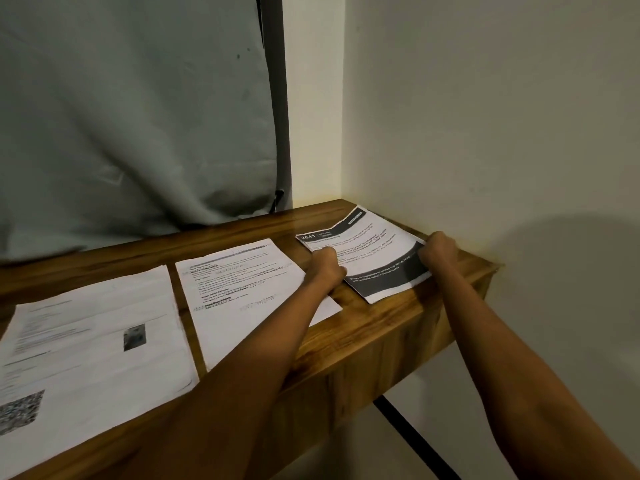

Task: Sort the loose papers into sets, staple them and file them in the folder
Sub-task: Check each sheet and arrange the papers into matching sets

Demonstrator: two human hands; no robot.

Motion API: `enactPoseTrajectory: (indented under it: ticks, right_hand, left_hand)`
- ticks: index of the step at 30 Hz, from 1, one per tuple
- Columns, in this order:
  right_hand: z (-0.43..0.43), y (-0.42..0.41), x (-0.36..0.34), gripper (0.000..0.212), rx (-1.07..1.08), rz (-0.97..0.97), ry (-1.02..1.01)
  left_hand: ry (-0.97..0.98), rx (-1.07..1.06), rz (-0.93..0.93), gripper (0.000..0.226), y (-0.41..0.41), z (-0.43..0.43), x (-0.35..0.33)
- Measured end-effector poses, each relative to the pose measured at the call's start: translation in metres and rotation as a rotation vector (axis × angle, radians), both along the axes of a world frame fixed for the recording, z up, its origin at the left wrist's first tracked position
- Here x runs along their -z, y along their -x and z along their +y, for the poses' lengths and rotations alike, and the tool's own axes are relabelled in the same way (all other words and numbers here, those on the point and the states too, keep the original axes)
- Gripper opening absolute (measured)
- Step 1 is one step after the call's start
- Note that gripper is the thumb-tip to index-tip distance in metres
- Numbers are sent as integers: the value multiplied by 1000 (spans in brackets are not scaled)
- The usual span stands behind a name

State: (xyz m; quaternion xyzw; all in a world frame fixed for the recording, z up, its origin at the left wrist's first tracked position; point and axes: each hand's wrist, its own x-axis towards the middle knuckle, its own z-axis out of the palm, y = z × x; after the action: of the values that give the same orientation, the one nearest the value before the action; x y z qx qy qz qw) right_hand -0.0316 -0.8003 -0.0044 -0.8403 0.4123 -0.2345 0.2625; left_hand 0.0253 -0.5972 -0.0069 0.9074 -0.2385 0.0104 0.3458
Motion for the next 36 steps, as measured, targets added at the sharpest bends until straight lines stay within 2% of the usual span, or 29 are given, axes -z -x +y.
enactPoseTrajectory:
  ticks: [6,9,15,19,26,30,36]
  right_hand:
    - [10,2,9,33,126,97,119]
    - [33,-2,-8,37,103,17,223]
    - [127,-26,-42,36,-279,-303,196]
    - [206,-27,-46,23,-540,-389,96]
    - [330,-32,-21,13,-784,-301,-55]
    - [404,-31,-11,11,-916,-218,-157]
    - [500,-25,-9,17,-1104,-60,-212]
  left_hand:
    - [29,-16,-27,36,-1,23,-7]
    - [82,-13,-21,36,-2,40,-15]
    - [125,-68,-104,38,10,94,-42]
    - [107,-106,-139,46,14,151,-53]
    - [40,-289,-154,47,23,285,-46]
    - [-18,-430,-101,44,31,370,-33]
    - [-105,-669,9,45,46,476,-19]
